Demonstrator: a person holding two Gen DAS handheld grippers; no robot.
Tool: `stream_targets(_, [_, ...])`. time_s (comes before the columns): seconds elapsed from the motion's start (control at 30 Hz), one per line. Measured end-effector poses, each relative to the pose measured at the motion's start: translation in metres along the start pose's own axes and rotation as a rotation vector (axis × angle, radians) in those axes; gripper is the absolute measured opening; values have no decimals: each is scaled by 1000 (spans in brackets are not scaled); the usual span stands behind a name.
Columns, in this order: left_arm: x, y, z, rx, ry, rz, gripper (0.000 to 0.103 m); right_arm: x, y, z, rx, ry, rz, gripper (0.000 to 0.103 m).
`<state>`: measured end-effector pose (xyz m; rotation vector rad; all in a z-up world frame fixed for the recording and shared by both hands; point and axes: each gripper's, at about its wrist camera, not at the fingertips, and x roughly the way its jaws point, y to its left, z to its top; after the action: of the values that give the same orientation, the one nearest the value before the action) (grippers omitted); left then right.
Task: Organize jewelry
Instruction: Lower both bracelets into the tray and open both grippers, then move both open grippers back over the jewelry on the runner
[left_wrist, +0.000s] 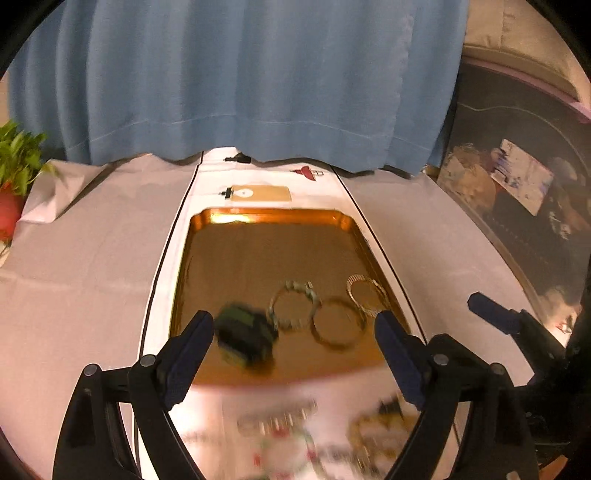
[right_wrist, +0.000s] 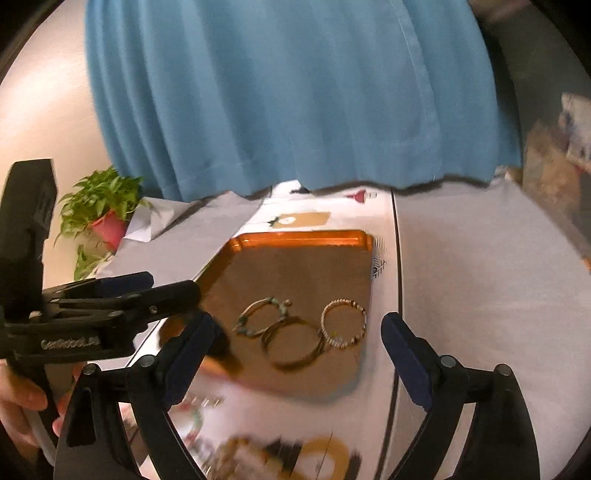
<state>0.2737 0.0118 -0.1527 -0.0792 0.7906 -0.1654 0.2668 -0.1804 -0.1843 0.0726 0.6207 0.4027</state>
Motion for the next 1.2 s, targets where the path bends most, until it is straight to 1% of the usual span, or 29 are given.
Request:
stream_targets(0.07, [-21, -5, -14, 2, -2, 0, 86, -29, 13, -8, -31, -1, -9, 92])
stream_targets(0.13, [-42, -8, -31, 14, 10, 19, 86, -54, 21, -16, -39, -13, -18, 93])
stream_targets(0.17, [-50, -11, -38, 18, 14, 29, 86, -72, 26, -23, -32, -27, -38, 93])
stream_targets(0.23, [-73, -16, -54, 38, 7, 46, 87, -95, 30, -32, -21, -35, -49, 101])
stream_targets(0.3, [-99, -20, -70, 52, -17, 47, 90, -120, 36, -41, -31, -45, -68, 101])
stream_targets(0.33, [-112, -20, -77, 49, -31, 44, 94, -136, 41, -48, -42, -53, -89, 101])
stream_targets(0.37, [-124, -21, -84, 45, -47, 36, 97, -146, 45, -52, -52, -57, -107, 103])
stream_targets(0.43, [-146, -22, -96, 44, -87, 1, 101, -166, 52, -59, -54, -66, -131, 103])
stream_targets(0.5, [-165, -28, -105, 69, -122, -10, 102, -188, 59, -68, -53, -80, -115, 103])
stream_targets(0.57, [-183, -35, -113, 93, -148, 22, 102, -208, 65, -76, -52, -104, -124, 103])
stream_targets(0.6, [-191, -37, -117, 97, -158, 29, 102, -217, 67, -80, -52, -115, -131, 103])
stream_targets(0.67, [-200, -37, -122, 94, -157, 16, 102, -237, 72, -90, -47, -148, -135, 103])
stream_targets(0.73, [-206, -34, -130, 64, -138, -6, 102, -245, 75, -95, -37, -143, -99, 103])
stream_targets(0.77, [-208, -33, -133, 52, -124, -13, 102, -250, 76, -97, -36, -154, -77, 103])
stream_targets(0.87, [-209, -29, -145, 33, -97, -27, 102, -256, 81, -101, -59, -193, -91, 103])
stream_targets(0.93, [-210, -28, -151, 25, -108, -4, 102, -255, 85, -103, -91, -192, -118, 103])
stream_targets(1.0, [-209, -24, -156, -9, -121, 22, 102, -251, 86, -106, -116, -184, -129, 103])
stream_targets(1.07, [-206, -20, -161, -42, -115, -10, 102, -245, 86, -116, -135, -192, -136, 103])
stream_targets(1.13, [-204, -16, -168, -51, -130, -10, 102, -234, 79, -124, -133, -180, -129, 102])
stream_targets(1.2, [-203, -10, -172, -65, -169, 50, 102, -221, 69, -138, -104, -155, -87, 102])
